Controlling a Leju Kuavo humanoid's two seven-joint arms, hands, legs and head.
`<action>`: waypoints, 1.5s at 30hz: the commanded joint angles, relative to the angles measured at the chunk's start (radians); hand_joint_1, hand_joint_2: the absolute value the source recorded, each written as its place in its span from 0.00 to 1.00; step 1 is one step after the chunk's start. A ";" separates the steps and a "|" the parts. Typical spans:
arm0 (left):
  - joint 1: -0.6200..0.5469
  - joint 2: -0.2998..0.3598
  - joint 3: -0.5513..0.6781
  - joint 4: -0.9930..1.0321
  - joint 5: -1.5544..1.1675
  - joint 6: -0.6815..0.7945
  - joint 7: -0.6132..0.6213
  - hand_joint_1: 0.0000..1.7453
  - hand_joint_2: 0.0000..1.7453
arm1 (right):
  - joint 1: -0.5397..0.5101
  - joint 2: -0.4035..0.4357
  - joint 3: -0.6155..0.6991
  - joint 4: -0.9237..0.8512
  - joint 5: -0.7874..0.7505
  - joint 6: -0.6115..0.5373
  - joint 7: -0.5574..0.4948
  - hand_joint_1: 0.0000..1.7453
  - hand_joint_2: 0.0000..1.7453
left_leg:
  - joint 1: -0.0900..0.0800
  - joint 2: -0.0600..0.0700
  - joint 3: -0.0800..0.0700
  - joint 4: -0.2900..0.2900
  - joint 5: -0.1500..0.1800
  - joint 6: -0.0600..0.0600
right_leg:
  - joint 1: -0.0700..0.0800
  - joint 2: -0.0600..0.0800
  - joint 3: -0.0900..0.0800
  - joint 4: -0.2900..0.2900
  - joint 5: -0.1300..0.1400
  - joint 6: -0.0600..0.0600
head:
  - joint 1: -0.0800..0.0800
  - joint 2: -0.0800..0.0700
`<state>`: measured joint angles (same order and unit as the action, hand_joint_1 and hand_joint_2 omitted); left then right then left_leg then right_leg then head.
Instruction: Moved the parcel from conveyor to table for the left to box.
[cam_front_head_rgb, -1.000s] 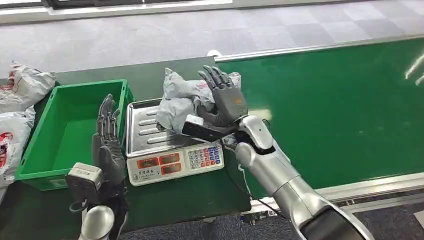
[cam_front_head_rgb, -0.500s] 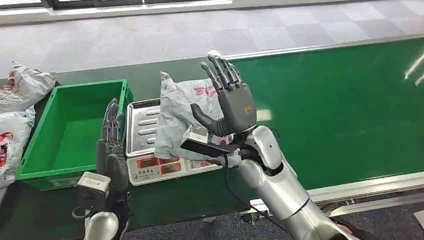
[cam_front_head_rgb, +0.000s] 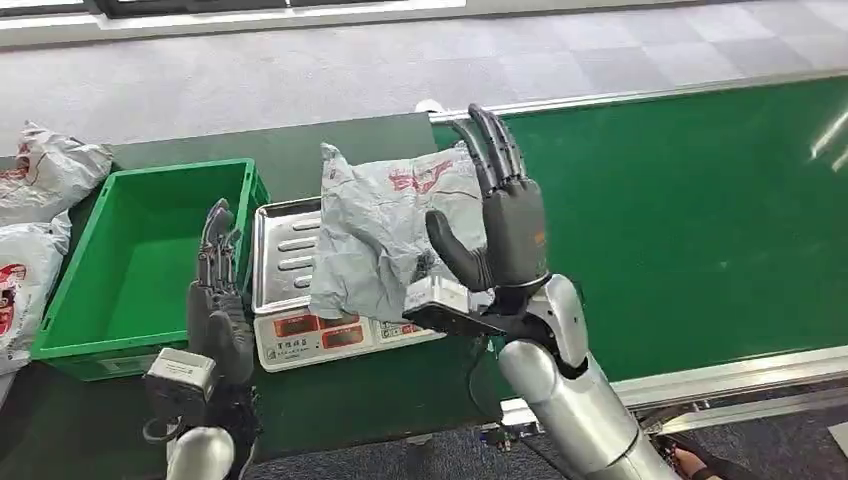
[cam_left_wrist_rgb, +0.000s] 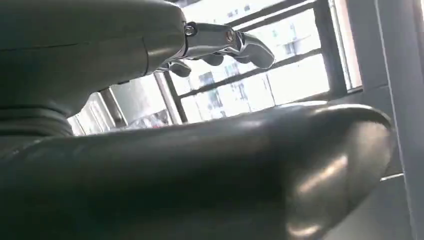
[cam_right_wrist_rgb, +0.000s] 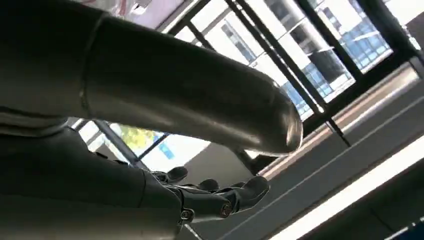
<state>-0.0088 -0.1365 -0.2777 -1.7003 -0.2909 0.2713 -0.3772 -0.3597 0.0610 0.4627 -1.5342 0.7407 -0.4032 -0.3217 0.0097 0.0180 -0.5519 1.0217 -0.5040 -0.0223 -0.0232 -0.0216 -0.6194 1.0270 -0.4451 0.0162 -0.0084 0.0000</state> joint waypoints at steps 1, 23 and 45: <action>-0.181 0.149 0.020 0.002 -0.419 -0.076 0.152 0.00 1.00 | 0.510 -0.166 -0.193 -0.439 -0.033 -0.029 -0.119 0.00 1.00 | 0.002 -0.012 0.000 -0.001 0.001 0.000 | 0.002 -0.010 0.004 -0.003 -0.002 -0.001 | 0.000 0.000; -1.018 0.192 -0.529 1.061 -0.534 -0.545 0.168 0.00 1.00 | 0.531 -0.159 -0.167 -0.312 -0.272 -0.219 -0.232 0.00 1.00 | 0.002 -0.001 0.001 0.000 0.004 0.001 | 0.001 -0.002 0.003 -0.003 0.006 -0.001 | 0.001 0.000; -1.016 0.068 -0.733 1.184 -0.433 -0.621 0.122 0.00 1.00 | 0.477 -0.143 -0.169 -0.317 -0.298 -0.199 -0.218 0.00 1.00 | 0.000 0.001 -0.001 -0.001 0.004 0.001 | 0.000 0.002 0.001 -0.003 0.007 -0.002 | 0.000 0.000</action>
<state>-1.0080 -0.0129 -0.8334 -0.6623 -0.7458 -0.3135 -0.2315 0.1743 -0.1106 0.2762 -1.9120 0.4383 -0.6230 -0.5535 0.0089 0.0198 -0.5544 1.0231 -0.5010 -0.0218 -0.0243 -0.0213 -0.6205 1.0272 -0.4399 0.0162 -0.0084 0.0000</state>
